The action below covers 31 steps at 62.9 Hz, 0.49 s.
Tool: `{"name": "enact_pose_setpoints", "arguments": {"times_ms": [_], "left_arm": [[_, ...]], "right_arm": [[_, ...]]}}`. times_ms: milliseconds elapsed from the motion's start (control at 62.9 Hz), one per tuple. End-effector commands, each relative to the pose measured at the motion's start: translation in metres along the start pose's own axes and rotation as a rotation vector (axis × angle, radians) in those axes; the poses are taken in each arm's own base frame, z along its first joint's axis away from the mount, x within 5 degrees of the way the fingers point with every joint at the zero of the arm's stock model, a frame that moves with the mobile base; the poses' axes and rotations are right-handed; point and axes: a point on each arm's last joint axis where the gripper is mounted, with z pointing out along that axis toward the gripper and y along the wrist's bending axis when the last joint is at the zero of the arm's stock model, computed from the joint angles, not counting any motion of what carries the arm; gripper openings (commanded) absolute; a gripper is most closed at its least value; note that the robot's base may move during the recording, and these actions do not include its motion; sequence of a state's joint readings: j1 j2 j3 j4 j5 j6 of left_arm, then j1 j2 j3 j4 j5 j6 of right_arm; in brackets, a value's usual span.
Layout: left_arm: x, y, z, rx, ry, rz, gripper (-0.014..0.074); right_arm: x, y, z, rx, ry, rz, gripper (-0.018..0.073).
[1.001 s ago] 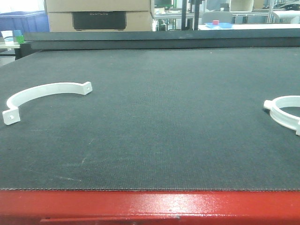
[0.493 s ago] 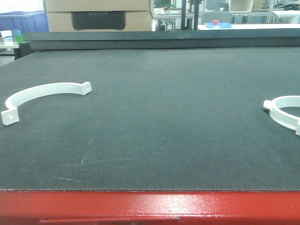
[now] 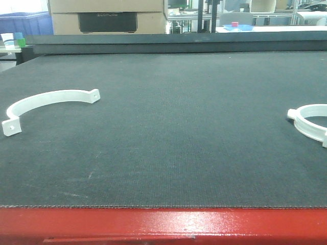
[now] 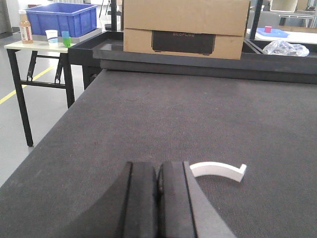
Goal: Grab PVC pipe and place in blue bin
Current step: 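Lower the open right gripper around the clamp's curved band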
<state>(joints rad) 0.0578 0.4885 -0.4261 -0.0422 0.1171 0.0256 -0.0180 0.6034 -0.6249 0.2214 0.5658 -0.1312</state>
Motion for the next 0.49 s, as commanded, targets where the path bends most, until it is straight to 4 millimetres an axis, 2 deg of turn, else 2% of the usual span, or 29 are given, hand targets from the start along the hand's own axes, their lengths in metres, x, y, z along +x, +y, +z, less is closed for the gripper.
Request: {"name": "enact_pose_setpoints", "arguments": {"times_ms": [0, 286, 477], "left_arm": [[-0.008, 0.0, 0.013, -0.002, -0.016, 0.0, -0.0111], [-0.007, 0.0, 0.052, -0.004, 0.113, -0.002, -0.0111], [-0.001, 0.001, 0.073, -0.006, 0.186, -0.002, -0.0111]], "right_arm": [[-0.007, 0.0, 0.003, -0.001, 0.008, -0.002, -0.0162], [-0.018, -0.001, 0.018, 0.0, 0.056, 0.003, -0.0162], [-0.021, -0.003, 0.035, 0.006, 0.094, 0.009, -0.0162]]}}
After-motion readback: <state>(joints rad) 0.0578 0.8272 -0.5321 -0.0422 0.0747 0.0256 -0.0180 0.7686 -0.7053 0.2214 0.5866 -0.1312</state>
